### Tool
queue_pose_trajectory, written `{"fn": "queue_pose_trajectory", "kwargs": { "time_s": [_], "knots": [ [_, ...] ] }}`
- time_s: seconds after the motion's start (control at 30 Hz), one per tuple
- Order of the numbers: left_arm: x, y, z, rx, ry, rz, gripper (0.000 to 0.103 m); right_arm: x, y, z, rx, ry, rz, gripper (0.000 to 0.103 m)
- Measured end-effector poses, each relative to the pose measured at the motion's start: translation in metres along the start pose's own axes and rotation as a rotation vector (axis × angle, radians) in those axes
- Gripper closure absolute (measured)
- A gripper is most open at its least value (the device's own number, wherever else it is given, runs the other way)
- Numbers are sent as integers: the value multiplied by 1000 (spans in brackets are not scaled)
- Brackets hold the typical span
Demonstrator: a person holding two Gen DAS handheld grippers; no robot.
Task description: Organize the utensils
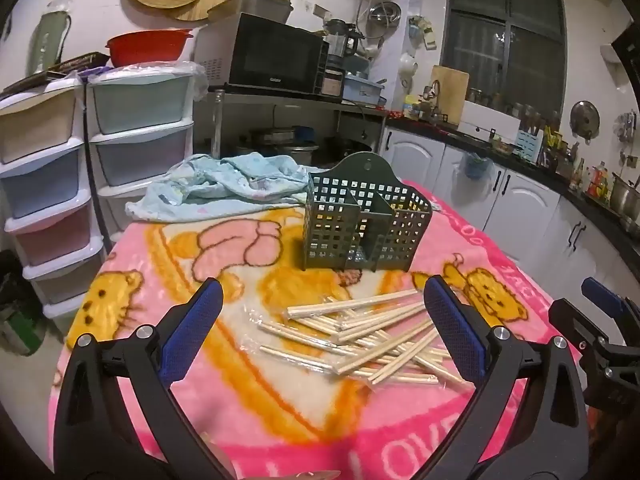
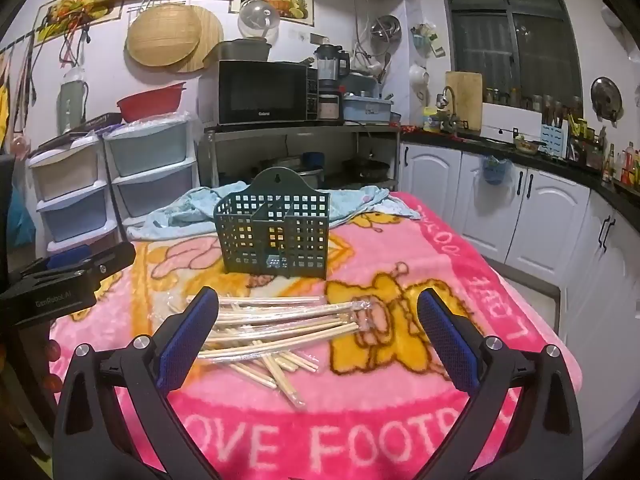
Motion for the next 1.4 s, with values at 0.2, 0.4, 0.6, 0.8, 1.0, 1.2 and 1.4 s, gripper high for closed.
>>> {"fn": "queue_pose_trajectory", "kwargs": {
  "time_s": [0.2, 0.4, 0.6, 0.8, 1.0, 1.2, 1.4],
  "knots": [
    [1, 0, 0, 3, -2, -9, 10, 1, 0, 2, 8, -2, -2, 6],
    [0, 0, 0, 4, -2, -10, 10, 3, 1, 3, 11, -8, -8, 6],
    [0, 0, 0, 6, -6, -16, 10, 3, 1, 2, 13, -7, -11, 6],
    [0, 1, 1, 6, -9, -19, 10, 3, 1, 2, 12, -7, -11, 6],
    [1, 0, 1, 7, -9, -20, 10, 3, 1, 1, 11, -6, -12, 6],
    [1, 0, 1, 8, -9, -21, 10, 3, 1, 1, 12, -7, -14, 6],
    [1, 0, 1, 8, -10, -22, 10, 3, 1, 0, 12, -6, -15, 6]
  ]
}}
Point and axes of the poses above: each gripper's, at about its wrist camera, not at the fingertips, and x roughly against the way its jaws point, z to its left, y to its top, the point moved 4 cm from there along -x, roughly the way its jaws point, and after that the axes turned 11 degrees about z, right-handed, at the moved point
